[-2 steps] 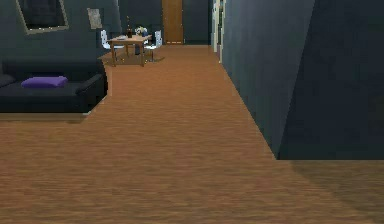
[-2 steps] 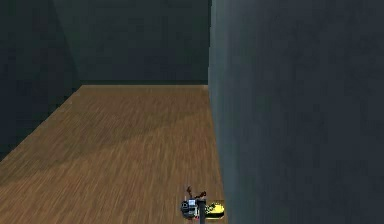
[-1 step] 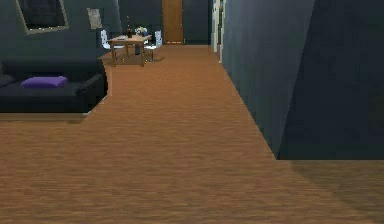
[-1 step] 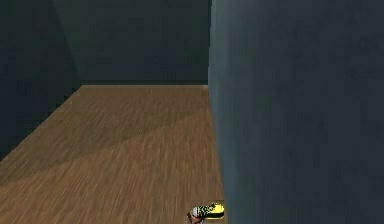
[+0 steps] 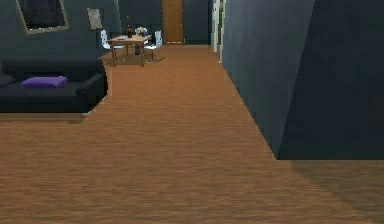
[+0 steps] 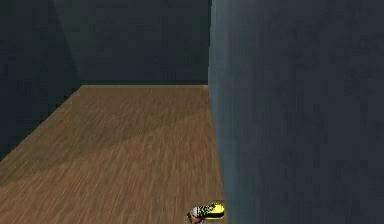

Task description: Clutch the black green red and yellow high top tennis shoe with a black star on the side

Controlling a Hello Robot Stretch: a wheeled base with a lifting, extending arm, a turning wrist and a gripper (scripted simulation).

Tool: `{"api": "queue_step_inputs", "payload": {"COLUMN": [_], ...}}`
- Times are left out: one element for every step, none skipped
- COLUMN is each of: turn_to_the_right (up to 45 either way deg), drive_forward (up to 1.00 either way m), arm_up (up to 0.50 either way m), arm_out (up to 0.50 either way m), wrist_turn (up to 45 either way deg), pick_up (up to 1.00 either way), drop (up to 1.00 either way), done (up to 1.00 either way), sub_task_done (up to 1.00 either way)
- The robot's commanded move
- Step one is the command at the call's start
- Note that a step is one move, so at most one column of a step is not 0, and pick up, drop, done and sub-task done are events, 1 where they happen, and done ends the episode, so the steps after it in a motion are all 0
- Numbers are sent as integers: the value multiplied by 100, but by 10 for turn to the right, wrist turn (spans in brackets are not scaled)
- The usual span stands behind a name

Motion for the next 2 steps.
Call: {"api": "queue_step_inputs", "payload": {"turn_to_the_right": [0, 0], "drive_forward": [0, 0], "arm_up": [10, 0], "arm_out": [0, 0], "wrist_turn": [0, 0], "pick_up": [0, 0], "drop": [0, 0], "done": [0, 100], "sub_task_done": [0, 0]}}
